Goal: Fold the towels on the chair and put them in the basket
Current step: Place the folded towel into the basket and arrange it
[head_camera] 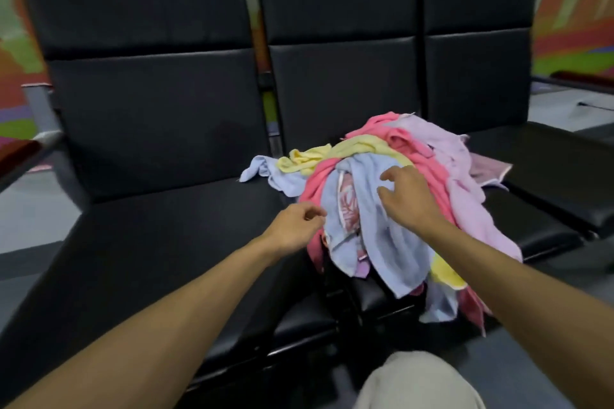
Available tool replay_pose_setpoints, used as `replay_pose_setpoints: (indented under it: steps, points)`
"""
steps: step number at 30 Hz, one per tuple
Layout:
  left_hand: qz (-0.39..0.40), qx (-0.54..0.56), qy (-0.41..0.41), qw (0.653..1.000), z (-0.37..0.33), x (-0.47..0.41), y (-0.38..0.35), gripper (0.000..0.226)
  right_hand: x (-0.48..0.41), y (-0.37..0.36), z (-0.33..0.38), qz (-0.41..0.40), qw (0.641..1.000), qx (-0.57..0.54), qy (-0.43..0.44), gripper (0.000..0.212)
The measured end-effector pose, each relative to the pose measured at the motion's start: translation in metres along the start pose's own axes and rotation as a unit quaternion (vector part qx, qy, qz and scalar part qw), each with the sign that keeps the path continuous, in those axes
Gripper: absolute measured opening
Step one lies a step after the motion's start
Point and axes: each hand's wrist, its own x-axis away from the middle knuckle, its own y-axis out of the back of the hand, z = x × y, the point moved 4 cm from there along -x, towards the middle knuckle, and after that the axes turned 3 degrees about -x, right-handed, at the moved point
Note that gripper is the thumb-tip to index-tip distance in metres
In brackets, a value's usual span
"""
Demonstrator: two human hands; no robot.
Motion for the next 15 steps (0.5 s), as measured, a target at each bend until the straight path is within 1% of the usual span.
replay_pose_setpoints:
  steps: [2,3,5,6,7,9,10,12,15]
  points:
    - [0.002,-0.015,-0.016,1.000,-0.015,-0.028,-0.016,0.036,-0.020,0.005,-0.029,-0.048,0.997,-0.023,-0.050,0.044]
    - [-0.006,-0.019,-0.022,1.000,-0.021,-0.040,-0.022,0.039,-0.029,0.004,-0.040,-0.053,0.995,-0.041,-0.071,0.047]
    - [-0.017,-0.004,-0.029,0.999,-0.028,-0.061,-0.034,0.032,-0.042,-0.005,-0.054,-0.025,0.993,-0.081,-0.088,0.043]
    - [-0.023,0.008,-0.025,0.999,-0.029,-0.068,-0.040,0.025,-0.045,-0.012,-0.058,-0.008,0.992,-0.091,-0.085,0.038]
    - [-0.039,0.010,-0.023,0.999,-0.029,-0.075,-0.044,0.025,-0.047,-0.017,-0.059,-0.008,0.993,-0.092,-0.078,0.034]
    - [-0.086,-0.022,-0.036,0.995,-0.024,-0.087,-0.049,0.025,-0.050,-0.020,-0.057,-0.047,0.993,-0.091,-0.061,0.021]
    - [-0.106,-0.043,-0.054,0.992,-0.024,-0.090,-0.050,0.021,-0.050,-0.017,-0.054,-0.073,0.992,-0.088,-0.052,0.013]
    - [-0.125,-0.051,-0.073,0.988,-0.026,-0.091,-0.050,0.013,-0.047,-0.010,-0.044,-0.102,0.990,-0.085,-0.037,0.013]
    - [-0.107,0.030,-0.069,0.991,-0.036,-0.089,-0.047,0.011,-0.041,0.004,-0.025,-0.127,0.983,-0.130,-0.023,0.013]
